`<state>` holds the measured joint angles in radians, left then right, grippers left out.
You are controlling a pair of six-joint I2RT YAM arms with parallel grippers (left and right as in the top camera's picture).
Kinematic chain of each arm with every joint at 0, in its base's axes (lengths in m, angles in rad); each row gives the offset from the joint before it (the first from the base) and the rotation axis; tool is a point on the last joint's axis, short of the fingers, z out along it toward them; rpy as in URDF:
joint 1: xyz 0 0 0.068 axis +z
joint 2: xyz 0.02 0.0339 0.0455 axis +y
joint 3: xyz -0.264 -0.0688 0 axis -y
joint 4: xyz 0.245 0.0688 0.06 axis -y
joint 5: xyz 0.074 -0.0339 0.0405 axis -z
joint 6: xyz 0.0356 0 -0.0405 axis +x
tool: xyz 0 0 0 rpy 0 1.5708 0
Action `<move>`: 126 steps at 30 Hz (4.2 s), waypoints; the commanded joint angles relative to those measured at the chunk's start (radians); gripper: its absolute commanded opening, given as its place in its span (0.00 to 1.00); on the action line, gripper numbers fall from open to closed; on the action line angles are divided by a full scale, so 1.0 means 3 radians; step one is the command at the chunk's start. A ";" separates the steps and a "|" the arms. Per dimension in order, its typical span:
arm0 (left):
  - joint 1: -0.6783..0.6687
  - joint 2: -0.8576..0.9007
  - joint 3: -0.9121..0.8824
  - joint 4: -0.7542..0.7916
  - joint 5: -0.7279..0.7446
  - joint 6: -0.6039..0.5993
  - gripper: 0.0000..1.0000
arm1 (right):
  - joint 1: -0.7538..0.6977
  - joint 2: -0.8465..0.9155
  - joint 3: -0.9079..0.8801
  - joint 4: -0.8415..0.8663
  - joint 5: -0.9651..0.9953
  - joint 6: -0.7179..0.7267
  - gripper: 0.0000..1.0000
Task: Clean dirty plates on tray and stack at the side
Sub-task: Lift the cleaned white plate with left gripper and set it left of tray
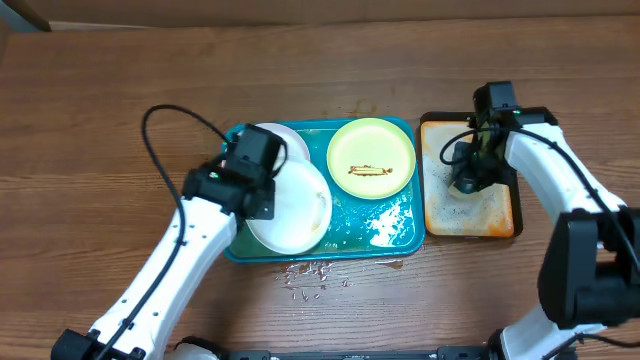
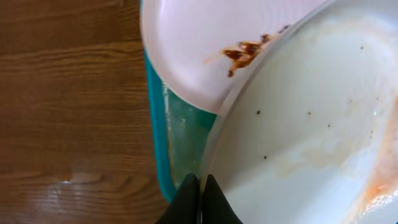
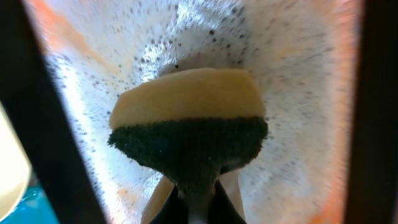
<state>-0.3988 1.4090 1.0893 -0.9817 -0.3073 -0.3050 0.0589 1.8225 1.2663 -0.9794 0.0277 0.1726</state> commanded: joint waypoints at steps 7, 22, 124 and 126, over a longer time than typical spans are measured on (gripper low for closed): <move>-0.0417 0.0058 0.0094 -0.0209 -0.0258 0.0417 0.04 | -0.0020 0.0047 -0.0011 -0.0014 -0.0072 -0.0067 0.04; -0.0618 0.0094 0.0348 -0.0182 -0.1264 0.0254 0.04 | -0.0020 0.0048 -0.0011 -0.0036 -0.0074 -0.0067 0.04; 0.3276 0.0924 0.0675 0.0431 0.0971 -0.0045 0.04 | -0.0020 -0.0366 0.0275 -0.0116 -0.0249 -0.0148 0.04; 0.3295 0.1071 0.0675 0.0430 0.0961 -0.0045 0.04 | -0.0020 -0.0366 0.0275 -0.0130 -0.0249 -0.0149 0.04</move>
<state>0.5819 1.6752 1.2716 -0.8551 -0.0193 -0.3000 0.0586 1.7271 1.3354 -1.0164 -0.0387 0.1337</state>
